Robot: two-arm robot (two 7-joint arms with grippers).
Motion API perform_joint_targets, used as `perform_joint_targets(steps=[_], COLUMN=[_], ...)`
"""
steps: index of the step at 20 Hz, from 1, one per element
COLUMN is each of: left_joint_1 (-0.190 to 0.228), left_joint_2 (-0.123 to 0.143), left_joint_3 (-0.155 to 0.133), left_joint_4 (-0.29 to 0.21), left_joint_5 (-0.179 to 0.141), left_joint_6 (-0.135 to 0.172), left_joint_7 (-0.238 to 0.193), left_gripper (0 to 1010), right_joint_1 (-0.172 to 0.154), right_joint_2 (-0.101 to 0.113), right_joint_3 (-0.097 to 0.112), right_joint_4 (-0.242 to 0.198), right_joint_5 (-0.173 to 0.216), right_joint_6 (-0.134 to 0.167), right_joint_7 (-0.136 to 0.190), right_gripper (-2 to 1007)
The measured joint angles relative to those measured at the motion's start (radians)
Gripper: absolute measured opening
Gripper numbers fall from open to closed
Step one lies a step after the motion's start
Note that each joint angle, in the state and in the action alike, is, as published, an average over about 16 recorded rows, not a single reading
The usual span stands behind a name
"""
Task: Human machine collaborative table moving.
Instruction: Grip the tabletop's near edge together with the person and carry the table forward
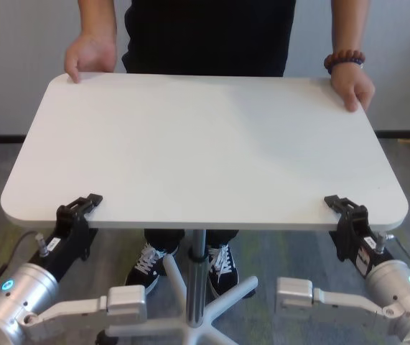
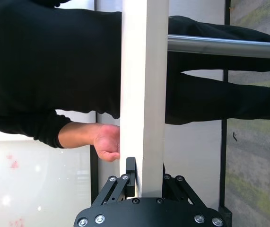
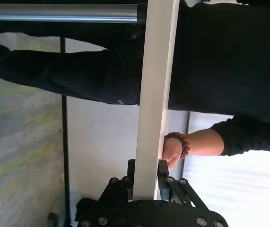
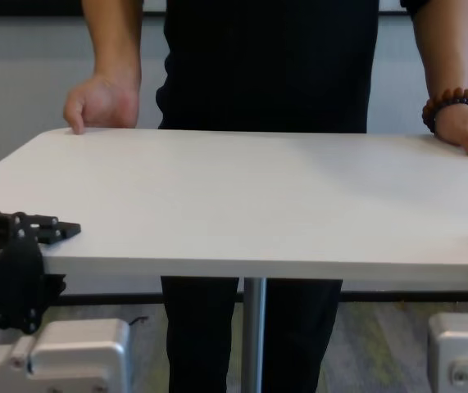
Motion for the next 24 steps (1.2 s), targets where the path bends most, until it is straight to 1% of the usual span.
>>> perform_joint_targets(steps=[7, 14, 19, 24], left_joint_1=[-0.060, -0.118, -0.154, -0.185], left_joint_2=[-0.018, -0.040, -0.054, -0.067], left_joint_3=[0.031, 0.060, 0.079, 0.096], left_joint_4=[0.040, 0.087, 0.118, 0.149], left_joint_5=[0.006, 0.008, 0.008, 0.007], left_joint_6=[0.004, 0.006, 0.006, 0.004], left_joint_7=[-0.017, -0.023, -0.023, -0.020], left_gripper=[252, 252, 252, 252], right_joint_1=[0.047, 0.090, 0.116, 0.141], right_joint_2=[-0.016, -0.041, -0.061, -0.079], right_joint_3=[0.012, 0.021, 0.025, 0.026], right_joint_4=[0.041, 0.092, 0.130, 0.165], right_joint_5=[-0.005, -0.009, -0.014, -0.021], right_joint_6=[-0.041, -0.079, -0.100, -0.115], right_joint_7=[0.020, 0.031, 0.035, 0.038], right_gripper=[240, 240, 240, 240])
